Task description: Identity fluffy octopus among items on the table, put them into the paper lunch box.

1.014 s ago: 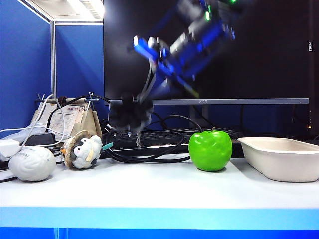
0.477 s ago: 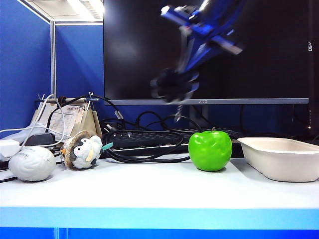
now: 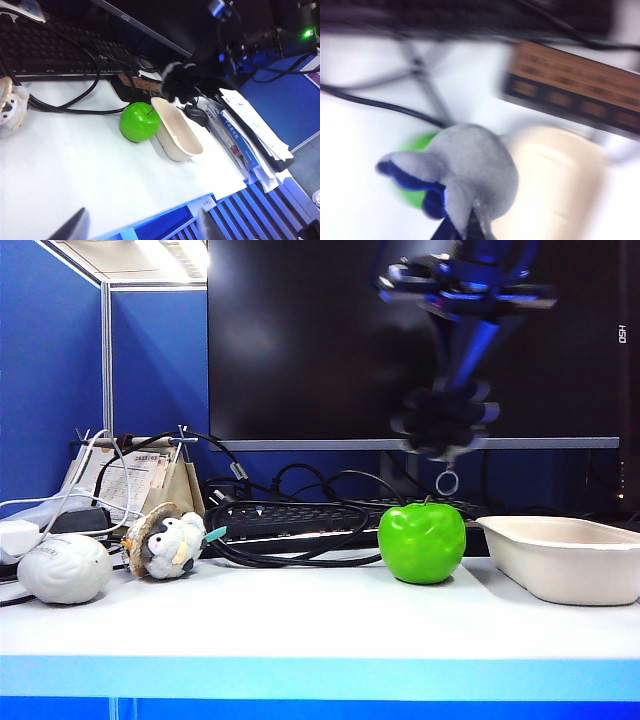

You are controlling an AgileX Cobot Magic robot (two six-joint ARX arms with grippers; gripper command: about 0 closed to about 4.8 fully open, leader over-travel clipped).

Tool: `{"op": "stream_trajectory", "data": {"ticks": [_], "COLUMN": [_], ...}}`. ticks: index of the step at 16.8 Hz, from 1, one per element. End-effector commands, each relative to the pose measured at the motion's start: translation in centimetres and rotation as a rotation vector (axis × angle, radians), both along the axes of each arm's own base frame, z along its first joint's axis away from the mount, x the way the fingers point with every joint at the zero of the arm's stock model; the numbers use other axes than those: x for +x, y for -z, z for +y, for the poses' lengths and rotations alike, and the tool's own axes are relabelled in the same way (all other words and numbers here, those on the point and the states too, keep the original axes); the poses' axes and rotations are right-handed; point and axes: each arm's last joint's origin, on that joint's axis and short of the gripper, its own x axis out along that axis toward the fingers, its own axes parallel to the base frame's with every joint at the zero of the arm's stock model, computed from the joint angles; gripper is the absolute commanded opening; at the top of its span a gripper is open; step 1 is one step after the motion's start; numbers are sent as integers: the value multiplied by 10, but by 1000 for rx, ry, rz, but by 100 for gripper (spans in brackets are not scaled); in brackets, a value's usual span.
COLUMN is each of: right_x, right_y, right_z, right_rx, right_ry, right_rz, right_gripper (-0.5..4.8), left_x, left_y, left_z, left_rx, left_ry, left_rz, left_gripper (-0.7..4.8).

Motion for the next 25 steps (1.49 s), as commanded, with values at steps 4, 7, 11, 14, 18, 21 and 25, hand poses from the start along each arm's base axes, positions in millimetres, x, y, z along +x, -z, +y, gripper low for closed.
{"op": "stream_trajectory", "data": {"ticks": [4,7,11,14,18,21,25], "right_x": [-8,-10,-14,-13,-9,-7,-2], "right_y": [-1,1,3,16,55,62,65], "right_z": [-12,-14,-17,-16,-16,-15,-14], "right_rx": [-263,-310,-367,-377,-408,-394,-345], "right_ry": [79,91,105,98,94,95,84], "right_rz": [-4,18,43,83,142,127,129], "right_gripper": [-5,-5,-5,-5,-5,-5,-5], "left_x": [0,0,-1,-1,-1,-1,-1], "left_y": [-3,-3,-3,-3,-3,-3,-3], "left_z": [0,0,0,0,-2,-2,-2], "left_rx": [1,1,1,1,1,1,1], "left_ry": [2,3,10,9,33,35,35], "left_rz": [-22,-21,-21,-22,-22,-22,-22], "left_gripper": [283,283,283,283,283,283,283]}}
